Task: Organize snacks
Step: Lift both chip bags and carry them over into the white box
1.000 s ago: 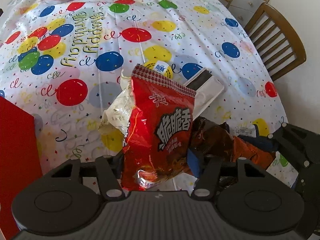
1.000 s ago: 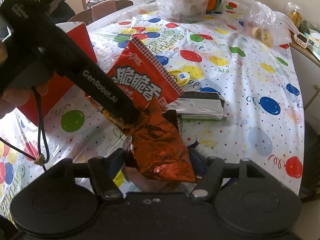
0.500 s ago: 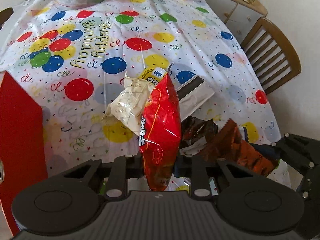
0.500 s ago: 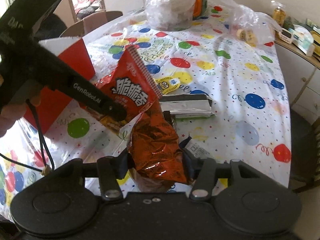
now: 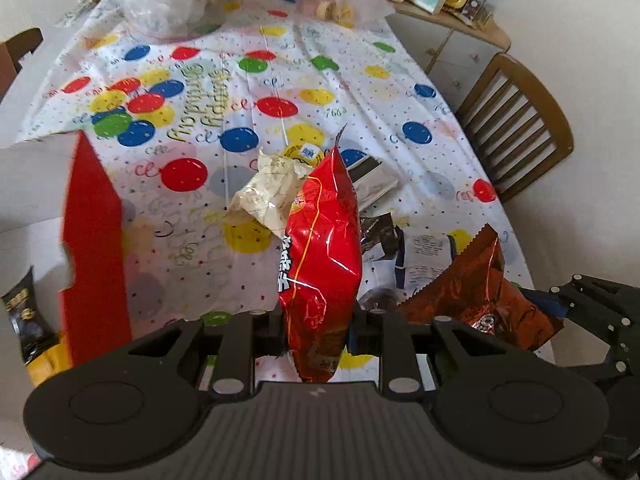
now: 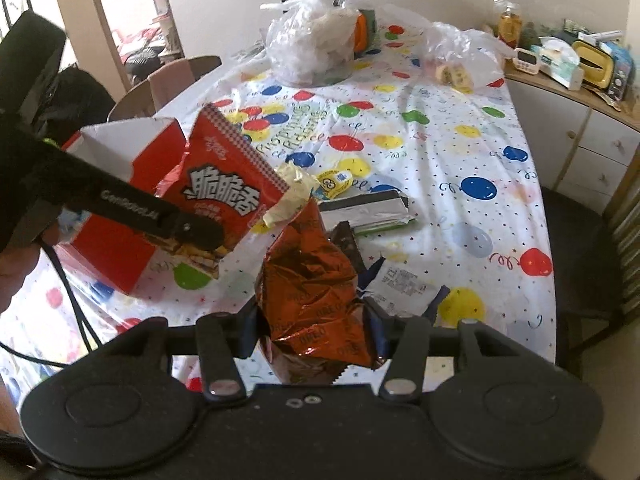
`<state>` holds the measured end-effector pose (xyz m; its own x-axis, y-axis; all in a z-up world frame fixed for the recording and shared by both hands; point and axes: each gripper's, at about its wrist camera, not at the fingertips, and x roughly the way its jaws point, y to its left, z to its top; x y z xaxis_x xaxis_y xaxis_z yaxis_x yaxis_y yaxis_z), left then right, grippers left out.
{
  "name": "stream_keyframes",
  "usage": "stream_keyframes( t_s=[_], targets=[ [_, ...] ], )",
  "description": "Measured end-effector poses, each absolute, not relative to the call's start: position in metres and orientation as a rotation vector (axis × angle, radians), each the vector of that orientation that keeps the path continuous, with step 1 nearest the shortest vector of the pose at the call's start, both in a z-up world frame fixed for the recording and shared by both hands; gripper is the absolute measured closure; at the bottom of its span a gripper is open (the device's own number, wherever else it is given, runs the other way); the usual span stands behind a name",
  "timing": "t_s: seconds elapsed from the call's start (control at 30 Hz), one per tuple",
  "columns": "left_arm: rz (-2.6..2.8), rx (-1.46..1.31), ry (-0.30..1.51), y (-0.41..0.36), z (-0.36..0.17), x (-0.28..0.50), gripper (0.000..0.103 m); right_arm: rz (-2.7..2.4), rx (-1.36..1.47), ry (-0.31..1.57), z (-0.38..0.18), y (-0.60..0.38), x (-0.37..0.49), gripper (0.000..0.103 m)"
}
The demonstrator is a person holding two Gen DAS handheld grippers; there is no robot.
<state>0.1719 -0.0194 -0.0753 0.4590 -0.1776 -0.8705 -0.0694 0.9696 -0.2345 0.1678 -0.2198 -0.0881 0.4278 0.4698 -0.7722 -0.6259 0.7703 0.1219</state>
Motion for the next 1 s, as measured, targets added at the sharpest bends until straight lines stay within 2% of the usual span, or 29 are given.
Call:
stream_keyframes(
  t_s=[0.53, 1.0],
  targets=[
    [-0.038, -0.265, 1.019, 0.052, -0.028, 0.11, 0.079, 0.681, -0.143, 0.843, -0.042, -0.158, 0.125, 0.055],
    [0.043, -0.282, 0.987, 0.143, -0.016, 0.079, 0.079, 0.758, -0.169, 0.805, -0.029, -0.057, 0.11, 0.055]
  ],
)
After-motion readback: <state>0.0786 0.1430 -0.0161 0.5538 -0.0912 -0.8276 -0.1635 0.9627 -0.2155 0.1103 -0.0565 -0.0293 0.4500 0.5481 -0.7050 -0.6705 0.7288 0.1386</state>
